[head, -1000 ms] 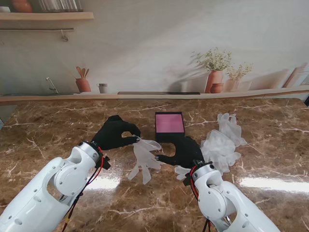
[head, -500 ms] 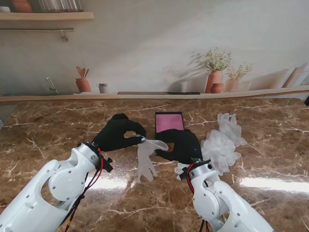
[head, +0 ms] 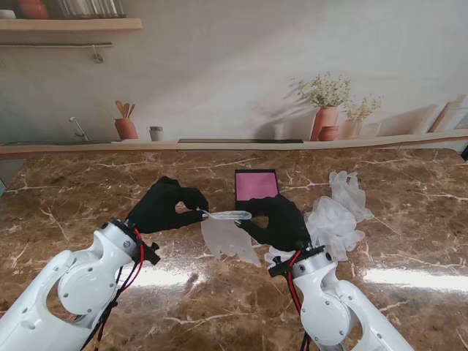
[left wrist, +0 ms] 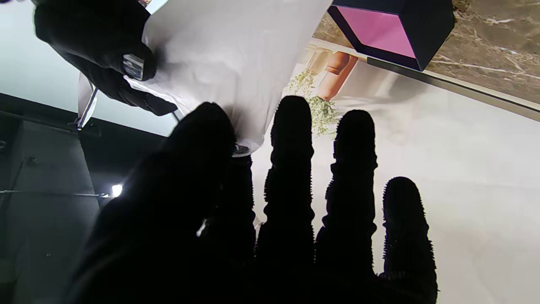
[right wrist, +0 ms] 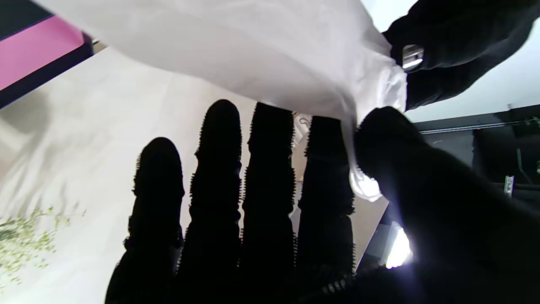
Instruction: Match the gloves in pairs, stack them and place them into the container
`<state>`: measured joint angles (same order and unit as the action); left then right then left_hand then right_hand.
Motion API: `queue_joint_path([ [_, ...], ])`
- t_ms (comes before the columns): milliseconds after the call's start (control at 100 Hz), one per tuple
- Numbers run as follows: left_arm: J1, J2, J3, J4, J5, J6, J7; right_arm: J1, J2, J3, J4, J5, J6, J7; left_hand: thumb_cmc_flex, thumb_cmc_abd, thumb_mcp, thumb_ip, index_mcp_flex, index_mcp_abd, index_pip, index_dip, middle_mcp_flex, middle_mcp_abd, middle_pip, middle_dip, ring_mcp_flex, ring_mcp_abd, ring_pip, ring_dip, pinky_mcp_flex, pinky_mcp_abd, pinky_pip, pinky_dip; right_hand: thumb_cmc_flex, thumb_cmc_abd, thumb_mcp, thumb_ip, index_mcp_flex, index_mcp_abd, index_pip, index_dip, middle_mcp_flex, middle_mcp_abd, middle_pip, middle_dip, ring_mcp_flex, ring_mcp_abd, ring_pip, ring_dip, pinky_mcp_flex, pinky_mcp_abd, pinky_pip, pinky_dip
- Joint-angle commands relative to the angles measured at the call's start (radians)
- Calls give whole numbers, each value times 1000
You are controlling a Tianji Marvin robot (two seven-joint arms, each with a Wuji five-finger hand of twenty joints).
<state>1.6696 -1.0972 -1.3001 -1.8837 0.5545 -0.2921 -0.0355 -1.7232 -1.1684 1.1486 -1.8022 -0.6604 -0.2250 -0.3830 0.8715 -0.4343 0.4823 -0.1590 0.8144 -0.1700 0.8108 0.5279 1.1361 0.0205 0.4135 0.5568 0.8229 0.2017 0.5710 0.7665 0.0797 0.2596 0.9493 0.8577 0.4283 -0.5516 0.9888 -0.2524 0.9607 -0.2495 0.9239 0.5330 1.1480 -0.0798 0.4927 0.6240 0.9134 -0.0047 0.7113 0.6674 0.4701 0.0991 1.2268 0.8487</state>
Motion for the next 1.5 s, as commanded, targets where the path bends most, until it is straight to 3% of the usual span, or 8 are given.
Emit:
queue_joint_path([
  [0, 34, 6, -10, -28, -2, -18, -10, -28, 10, 10, -27, 9, -21, 34, -12, -17, 36, -7, 38, 2, 50, -25, 70, 9, 32, -23, 63, 2, 50, 21, 25, 29, 75, 33, -17, 2, 40, -36, 42, 10, 20, 26, 48, 4, 41, 33, 52, -3, 70, 44, 35, 5, 85, 58],
  [250, 141, 25, -83, -130, -75, -77, -112, -121, 41, 62, -138, 68, -83, 209, -20, -36, 62, -12, 54, 51, 56, -49, 150, 30, 79, -97, 144, -12, 100, 27, 65, 26, 137, 21, -8, -65, 70, -9, 81, 48, 42, 33, 145, 42, 115, 95, 154, 18, 233, 106, 155, 17, 265, 88],
  [470, 248, 43, -158, -203, -183, -96, -219, -182, 53, 61, -195, 125, -106, 278, -22, -50, 69, -15, 76, 84, 57, -57, 189, 32, 90, -95, 182, -7, 117, 31, 58, 21, 137, 17, -7, -97, 92, -2, 112, 93, 53, 10, 199, 66, 126, 101, 216, 34, 274, 111, 219, 23, 336, 72],
  [620, 301, 56, -210, -226, -260, -84, -303, -189, 65, 51, -200, 158, -107, 340, -20, -51, 72, -16, 78, 103, 55, -55, 200, 37, 90, -93, 193, -1, 121, 32, 51, 14, 130, 12, -13, -99, 103, 1, 126, 111, 57, 4, 224, 71, 124, 99, 245, 38, 288, 108, 249, 24, 362, 57],
  [730, 303, 58, -215, -214, -248, -61, -314, -163, 69, 25, -171, 187, -94, 368, -19, -52, 71, -17, 81, 105, 53, -52, 202, 39, 90, -92, 195, 2, 122, 32, 49, 17, 129, 10, -17, -99, 105, 2, 128, 111, 57, 2, 229, 68, 118, 96, 252, 38, 288, 104, 256, 25, 370, 48],
  [940, 224, 63, -164, -139, -209, 27, -345, -79, 64, -24, -75, 262, -14, 392, -14, -47, 71, -16, 77, 113, 47, -46, 196, 45, 88, -90, 185, 8, 122, 32, 38, 18, 119, 5, -23, -96, 106, 3, 126, 110, 52, -3, 252, 70, 109, 88, 279, 41, 281, 91, 284, 26, 383, 29],
  [1140, 97, 59, -61, -28, -149, 98, -321, 20, 46, -67, 49, 326, 56, 376, -11, -46, 70, -14, 73, 109, 44, -40, 187, 50, 88, -87, 171, 11, 121, 35, 29, 21, 114, 3, -23, -88, 98, -1, 107, 103, 40, -14, 257, 71, 93, 75, 275, 47, 268, 80, 275, 26, 386, 14],
  [1490, -150, 25, 192, 218, 31, 191, -127, 222, 0, -170, 329, 214, 84, 196, -20, -47, 85, -13, 67, 98, 48, -31, 175, 46, 93, -81, 159, 7, 125, 38, 26, 22, 124, 10, -31, -84, 92, -13, 79, 64, 35, -43, 218, 56, 75, 62, 213, 34, 242, 70, 201, 17, 340, -7],
])
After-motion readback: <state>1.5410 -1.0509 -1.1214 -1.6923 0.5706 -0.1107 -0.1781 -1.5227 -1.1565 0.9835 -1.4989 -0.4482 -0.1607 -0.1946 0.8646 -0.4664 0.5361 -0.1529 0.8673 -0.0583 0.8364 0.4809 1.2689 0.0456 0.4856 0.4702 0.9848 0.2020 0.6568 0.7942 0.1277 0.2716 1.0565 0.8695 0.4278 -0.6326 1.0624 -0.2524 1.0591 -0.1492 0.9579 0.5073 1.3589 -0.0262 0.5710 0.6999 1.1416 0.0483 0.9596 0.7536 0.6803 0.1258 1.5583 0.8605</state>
